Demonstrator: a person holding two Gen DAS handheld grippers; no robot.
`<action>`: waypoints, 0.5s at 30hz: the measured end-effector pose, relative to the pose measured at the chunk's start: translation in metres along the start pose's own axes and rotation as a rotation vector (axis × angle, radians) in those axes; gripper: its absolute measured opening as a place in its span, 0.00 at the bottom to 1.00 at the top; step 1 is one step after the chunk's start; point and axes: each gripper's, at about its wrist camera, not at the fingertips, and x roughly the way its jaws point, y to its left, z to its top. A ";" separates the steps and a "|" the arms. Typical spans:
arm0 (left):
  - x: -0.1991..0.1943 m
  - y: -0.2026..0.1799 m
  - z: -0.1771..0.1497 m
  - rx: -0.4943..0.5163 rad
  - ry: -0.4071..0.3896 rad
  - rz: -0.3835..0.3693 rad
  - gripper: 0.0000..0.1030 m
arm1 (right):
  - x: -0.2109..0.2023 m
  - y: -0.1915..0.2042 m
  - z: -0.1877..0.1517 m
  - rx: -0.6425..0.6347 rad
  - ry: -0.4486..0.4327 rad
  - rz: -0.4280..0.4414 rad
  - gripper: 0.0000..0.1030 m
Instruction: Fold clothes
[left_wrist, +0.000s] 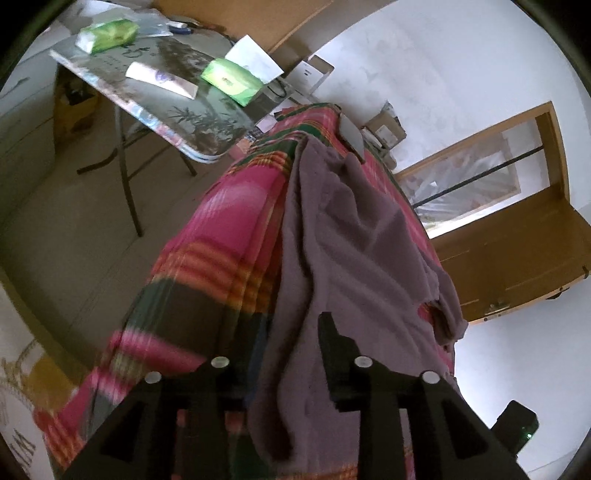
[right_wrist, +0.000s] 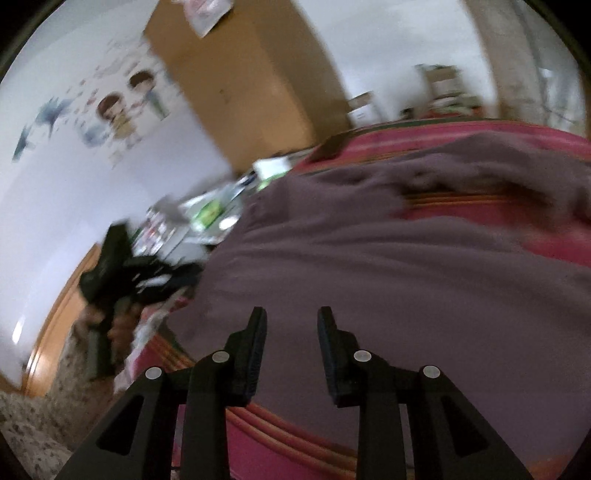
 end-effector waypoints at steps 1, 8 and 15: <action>-0.005 0.000 -0.006 -0.001 -0.004 -0.004 0.32 | -0.013 -0.009 -0.005 0.020 -0.019 -0.028 0.29; -0.030 0.002 -0.048 -0.019 -0.010 -0.005 0.36 | -0.065 -0.054 -0.034 0.123 -0.082 -0.174 0.29; -0.029 -0.006 -0.074 -0.025 -0.006 -0.035 0.42 | -0.107 -0.092 -0.062 0.207 -0.139 -0.305 0.33</action>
